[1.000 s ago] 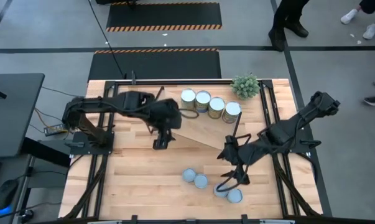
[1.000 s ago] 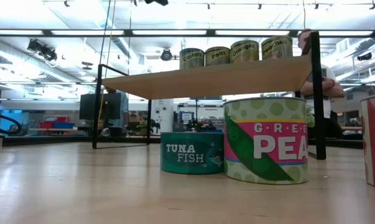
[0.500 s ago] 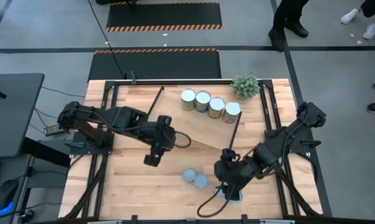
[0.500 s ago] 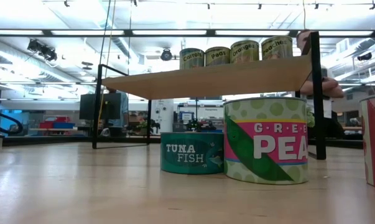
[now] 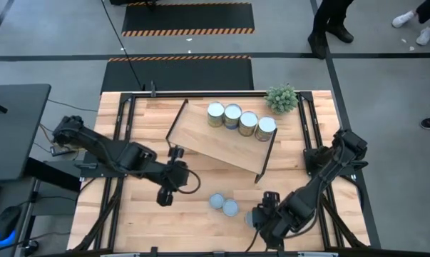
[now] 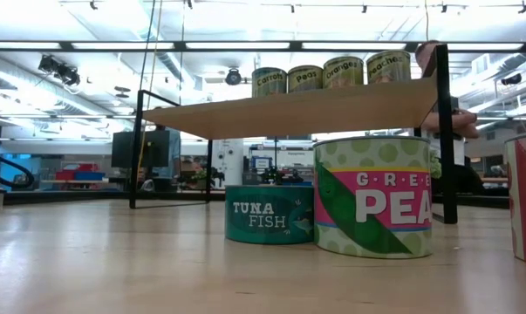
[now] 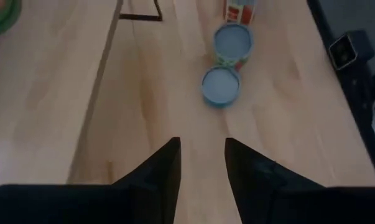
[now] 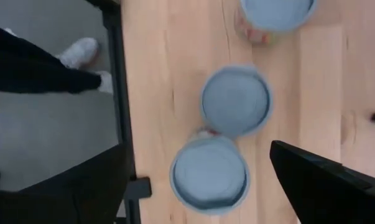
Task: Pick and place cans onto a shelf
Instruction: Put the canned mixed vegetables on the shelf, then put the canned tomatoes on the shelf
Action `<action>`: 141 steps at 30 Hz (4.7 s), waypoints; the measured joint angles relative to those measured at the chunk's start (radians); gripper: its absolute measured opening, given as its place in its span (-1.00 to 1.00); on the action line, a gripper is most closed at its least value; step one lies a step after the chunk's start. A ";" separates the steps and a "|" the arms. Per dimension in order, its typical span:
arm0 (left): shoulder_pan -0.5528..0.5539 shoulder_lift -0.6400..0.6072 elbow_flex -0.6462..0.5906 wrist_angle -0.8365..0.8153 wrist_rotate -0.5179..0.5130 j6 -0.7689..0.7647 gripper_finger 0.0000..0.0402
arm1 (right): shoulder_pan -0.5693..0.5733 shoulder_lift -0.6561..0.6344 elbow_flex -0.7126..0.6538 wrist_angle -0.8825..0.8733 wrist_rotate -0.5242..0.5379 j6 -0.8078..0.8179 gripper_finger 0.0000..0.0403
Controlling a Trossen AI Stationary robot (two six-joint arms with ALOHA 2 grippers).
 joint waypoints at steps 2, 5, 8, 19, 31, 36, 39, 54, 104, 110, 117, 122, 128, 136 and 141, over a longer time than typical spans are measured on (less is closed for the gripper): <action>-0.016 -0.041 -0.057 0.016 -0.022 -0.037 -0.35 | 0.013 0.006 -0.019 -0.002 -0.002 0.030 0.96; -0.026 -0.101 -0.113 0.047 -0.065 -0.089 -0.35 | 0.022 0.006 -0.054 0.008 -0.007 0.063 0.97; -0.030 -0.158 -0.163 0.063 -0.098 -0.127 -0.35 | 0.026 0.006 -0.086 0.016 -0.006 0.081 0.97; -0.031 -0.439 -0.429 0.152 -0.153 -0.279 -0.35 | 0.027 0.004 -0.187 0.139 -0.017 0.190 0.98; -0.030 -0.568 -0.555 0.184 -0.192 -0.391 -0.35 | 0.027 0.005 -0.326 0.255 0.020 0.184 0.98; -0.030 -0.568 -0.555 0.185 -0.192 -0.390 -0.35 | 0.017 0.005 -0.369 0.257 0.020 0.196 0.85; -0.030 -0.568 -0.555 0.185 -0.192 -0.386 -0.35 | 0.000 0.004 -0.372 0.258 -0.005 0.174 0.67; -0.030 -0.568 -0.555 0.186 -0.192 -0.379 -0.35 | -0.134 -0.107 -0.017 -0.167 -0.073 -0.018 0.43; -0.027 -0.567 -0.555 0.187 -0.188 -0.364 -0.35 | -0.618 -0.115 0.093 -0.349 -0.009 -0.274 0.48; -0.027 -0.567 -0.555 0.187 -0.188 -0.364 -0.35 | -0.619 -0.112 0.090 -0.346 -0.002 -0.284 0.57; -0.027 -0.567 -0.555 0.187 -0.188 -0.360 -0.35 | -0.623 -0.109 0.119 -0.347 0.030 -0.287 0.77; -0.027 -0.567 -0.555 0.187 -0.188 -0.352 -0.35 | -0.623 -0.109 0.163 -0.345 0.060 -0.288 0.81; -0.027 -0.567 -0.555 0.187 -0.188 -0.352 -0.35 | -0.611 -0.109 0.274 -0.326 0.146 -0.319 0.82; -0.027 -0.567 -0.555 0.186 -0.188 -0.353 -0.35 | -0.500 -0.111 0.368 -0.105 0.189 -0.478 0.81; -0.027 -0.568 -0.555 0.186 -0.188 -0.353 -0.35 | -0.404 -0.063 0.349 -0.060 0.150 -0.469 0.76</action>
